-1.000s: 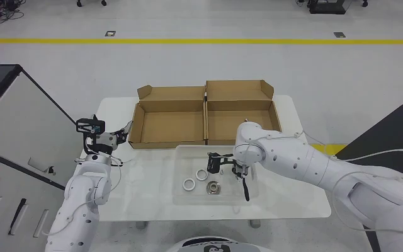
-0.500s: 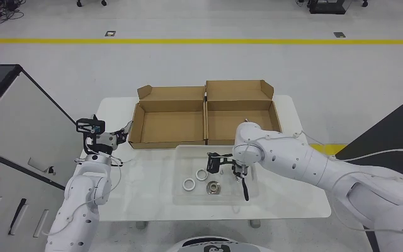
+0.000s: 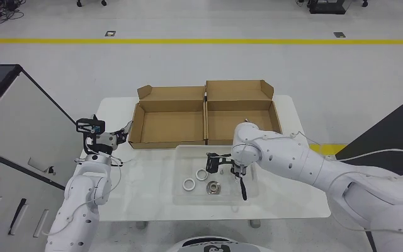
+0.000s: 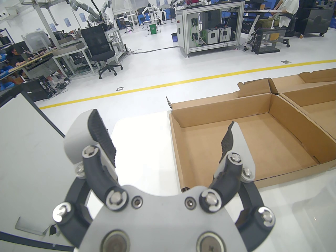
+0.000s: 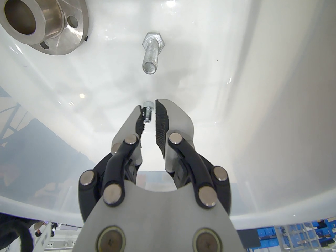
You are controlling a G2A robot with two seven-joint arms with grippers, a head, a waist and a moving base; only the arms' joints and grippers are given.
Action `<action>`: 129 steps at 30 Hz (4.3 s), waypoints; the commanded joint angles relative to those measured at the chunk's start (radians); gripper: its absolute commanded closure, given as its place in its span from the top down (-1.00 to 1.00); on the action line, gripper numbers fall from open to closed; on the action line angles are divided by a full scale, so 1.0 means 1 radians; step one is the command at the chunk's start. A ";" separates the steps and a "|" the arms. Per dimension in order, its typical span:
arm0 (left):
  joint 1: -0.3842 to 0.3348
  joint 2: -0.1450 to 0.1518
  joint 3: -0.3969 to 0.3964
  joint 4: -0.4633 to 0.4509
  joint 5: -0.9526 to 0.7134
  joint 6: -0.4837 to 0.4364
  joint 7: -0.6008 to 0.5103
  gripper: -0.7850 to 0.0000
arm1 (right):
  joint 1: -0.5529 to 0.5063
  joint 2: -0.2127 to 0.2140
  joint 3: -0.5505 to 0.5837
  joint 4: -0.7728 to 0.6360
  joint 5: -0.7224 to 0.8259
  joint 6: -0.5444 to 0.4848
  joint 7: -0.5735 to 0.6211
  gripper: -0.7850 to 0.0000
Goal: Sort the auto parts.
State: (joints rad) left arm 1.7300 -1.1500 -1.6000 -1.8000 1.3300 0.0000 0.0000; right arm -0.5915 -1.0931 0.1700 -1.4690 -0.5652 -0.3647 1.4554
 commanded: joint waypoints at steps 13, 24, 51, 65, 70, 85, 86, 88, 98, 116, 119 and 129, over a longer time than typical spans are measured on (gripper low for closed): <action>0.000 0.000 0.000 0.000 0.000 0.000 0.000 1.00 | 0.021 0.041 0.086 -0.074 0.093 0.010 0.010 -1.00; 0.000 0.000 0.000 0.000 0.000 0.000 0.000 1.00 | -0.069 0.204 0.373 -0.236 0.241 0.002 -0.020 -1.00; 0.000 0.000 0.000 0.000 0.000 0.000 0.000 1.00 | -0.345 0.417 0.725 -0.291 0.886 -0.648 -0.647 -1.00; 0.000 0.000 0.000 0.000 0.000 0.000 0.000 1.00 | -0.339 0.418 0.720 -0.304 0.877 -0.648 -0.647 -1.00; 0.000 0.000 0.000 0.000 0.000 0.000 0.000 1.00 | -0.343 0.410 0.754 -0.292 0.907 -0.634 -0.741 -1.00; 0.000 0.000 0.000 0.000 0.000 0.000 0.000 1.00 | -0.117 0.336 0.734 -0.302 1.309 -0.648 -0.648 -1.00; 0.000 0.000 0.000 0.000 0.000 0.000 0.000 1.00 | -0.098 0.327 0.724 -0.305 1.334 -0.648 -0.648 -1.00; 0.000 0.000 0.000 0.000 0.000 0.000 0.000 1.00 | -0.060 0.308 0.707 -0.309 1.387 -0.648 -0.648 -1.00; 0.000 0.000 0.000 0.000 0.000 0.000 0.000 1.00 | 0.034 0.229 0.632 -0.322 1.578 -0.648 -0.647 -1.00; 0.000 0.000 0.000 0.000 0.000 0.000 0.000 1.00 | -0.022 0.200 0.682 -0.423 1.700 -0.648 -0.648 -1.00; 0.000 0.000 0.000 0.000 0.000 0.000 0.000 1.00 | -0.052 0.181 0.705 -0.451 1.748 -0.648 -0.648 -1.00; 0.000 0.000 0.000 0.000 0.000 0.000 0.000 1.00 | -0.102 0.146 0.766 -0.414 1.678 -0.618 -0.618 -1.00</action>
State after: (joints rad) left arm 1.7300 -1.1500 -1.6000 -1.8000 1.3300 0.0000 0.0000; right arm -0.6921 -0.9465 0.9274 -1.8956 1.1297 -0.9953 0.8248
